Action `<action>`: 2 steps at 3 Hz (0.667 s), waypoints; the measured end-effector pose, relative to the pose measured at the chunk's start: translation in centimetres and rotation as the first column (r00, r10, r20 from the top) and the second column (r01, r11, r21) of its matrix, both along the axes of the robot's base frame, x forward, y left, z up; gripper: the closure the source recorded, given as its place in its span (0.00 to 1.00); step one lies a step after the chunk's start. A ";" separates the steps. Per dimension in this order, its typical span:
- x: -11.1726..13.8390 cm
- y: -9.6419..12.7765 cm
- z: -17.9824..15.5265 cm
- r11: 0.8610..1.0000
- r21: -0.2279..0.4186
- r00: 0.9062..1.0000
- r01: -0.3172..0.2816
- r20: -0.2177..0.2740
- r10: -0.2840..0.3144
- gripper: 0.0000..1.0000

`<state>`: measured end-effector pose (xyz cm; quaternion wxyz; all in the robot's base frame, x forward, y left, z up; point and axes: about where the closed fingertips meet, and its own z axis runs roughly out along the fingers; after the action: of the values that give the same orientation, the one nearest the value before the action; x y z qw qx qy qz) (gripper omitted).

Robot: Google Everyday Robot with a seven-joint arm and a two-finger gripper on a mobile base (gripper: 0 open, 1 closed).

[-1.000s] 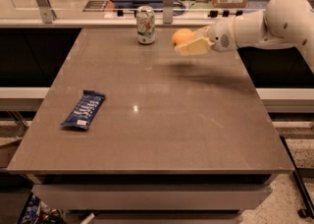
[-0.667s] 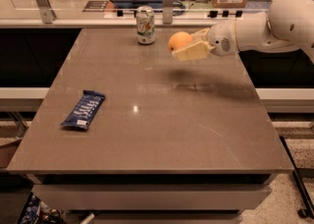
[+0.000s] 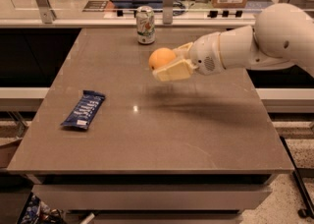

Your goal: Move orange near rxbar blueberry

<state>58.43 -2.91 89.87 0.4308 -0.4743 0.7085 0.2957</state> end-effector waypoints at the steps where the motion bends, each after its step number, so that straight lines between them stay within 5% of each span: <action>1: -3.0 2.7 -0.9 0.999 -0.011 0.999 -0.041 -0.012 0.041 1.00; 2: -5.8 4.8 -1.7 0.993 0.003 0.992 -0.118 -0.030 0.118 1.00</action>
Offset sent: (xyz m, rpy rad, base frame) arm -0.0934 0.0696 -0.0270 0.0188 0.0575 0.2175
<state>52.62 1.92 88.21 0.4020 -0.5108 0.6854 0.3283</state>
